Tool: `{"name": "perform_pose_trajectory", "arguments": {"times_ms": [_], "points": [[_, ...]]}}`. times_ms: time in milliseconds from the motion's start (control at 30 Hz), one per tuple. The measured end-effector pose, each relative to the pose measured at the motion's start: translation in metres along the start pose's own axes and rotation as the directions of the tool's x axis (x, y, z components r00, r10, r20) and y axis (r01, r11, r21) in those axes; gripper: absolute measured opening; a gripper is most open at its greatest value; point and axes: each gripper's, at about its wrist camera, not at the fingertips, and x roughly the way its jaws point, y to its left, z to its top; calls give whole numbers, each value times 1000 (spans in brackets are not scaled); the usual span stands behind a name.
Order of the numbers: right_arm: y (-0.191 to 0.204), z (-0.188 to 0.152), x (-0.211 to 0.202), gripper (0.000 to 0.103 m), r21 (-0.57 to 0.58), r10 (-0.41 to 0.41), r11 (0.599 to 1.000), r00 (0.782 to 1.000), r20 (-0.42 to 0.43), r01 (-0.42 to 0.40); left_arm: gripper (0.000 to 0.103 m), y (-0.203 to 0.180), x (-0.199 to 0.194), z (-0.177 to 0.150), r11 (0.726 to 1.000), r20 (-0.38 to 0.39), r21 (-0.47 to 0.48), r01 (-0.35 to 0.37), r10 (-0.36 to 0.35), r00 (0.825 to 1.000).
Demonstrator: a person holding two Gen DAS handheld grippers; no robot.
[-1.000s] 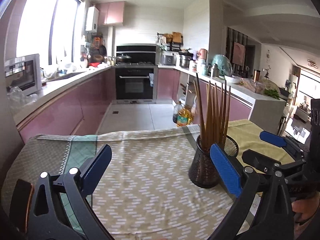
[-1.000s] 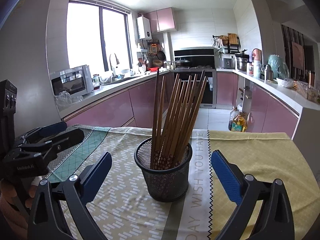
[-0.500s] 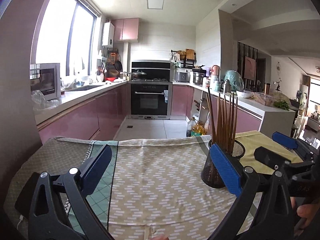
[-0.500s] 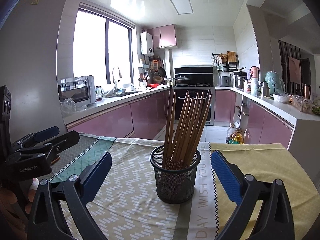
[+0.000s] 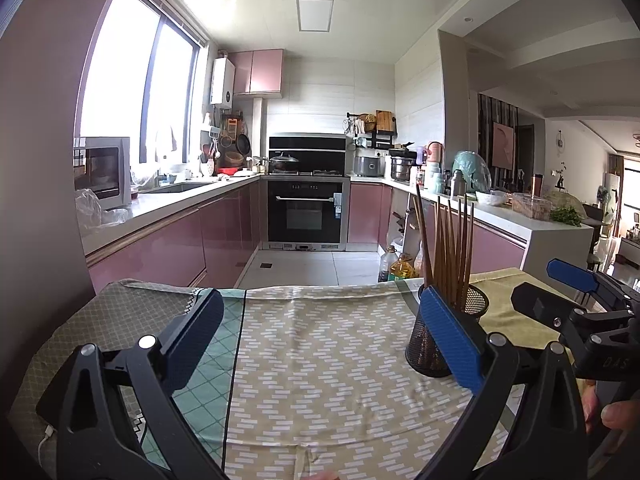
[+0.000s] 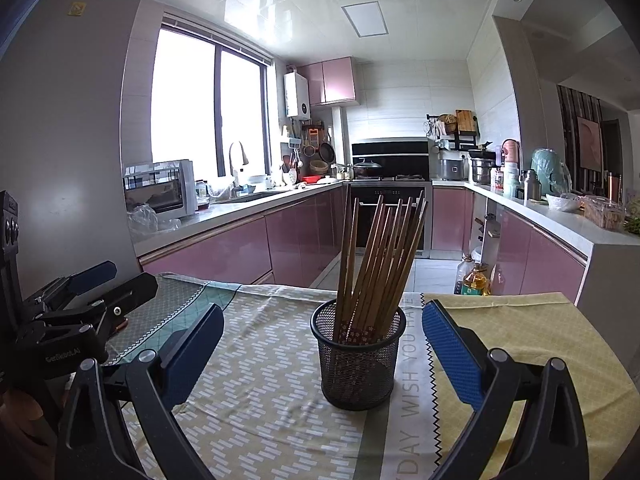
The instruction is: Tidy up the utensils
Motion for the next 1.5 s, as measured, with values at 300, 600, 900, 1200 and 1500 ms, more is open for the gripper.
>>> {"name": "perform_pose_trajectory", "arguments": {"times_ms": [300, 600, 900, 1200, 1500], "points": [[3, 1, -6, 96, 0, 9, 1000, 1000, 8, -9, 97, 0, -6, 1, 1000, 12, -3, -2, 2, 1000], [4, 1, -8, 96, -1, 8, 1000, 1000, 13, -8, 97, 0, -9, 0, 1000, 19, -3, -6, 6, 1000], [5, 2, -10, 96, 1, 16, 1000, 1000, 16, -16, 97, 0, -10, 0, 1000, 23, -1, -6, 6, 1000], [3, 3, -11, 96, 9, 11, 1000, 1000, 17, -11, 97, -1, -11, -1, 1000, 22, -2, -5, 5, 1000], [2, 3, -11, 96, 10, 13, 1000, 1000, 19, -14, 97, -2, -13, -1, 1000, 17, -2, -4, 5, 1000]]}}
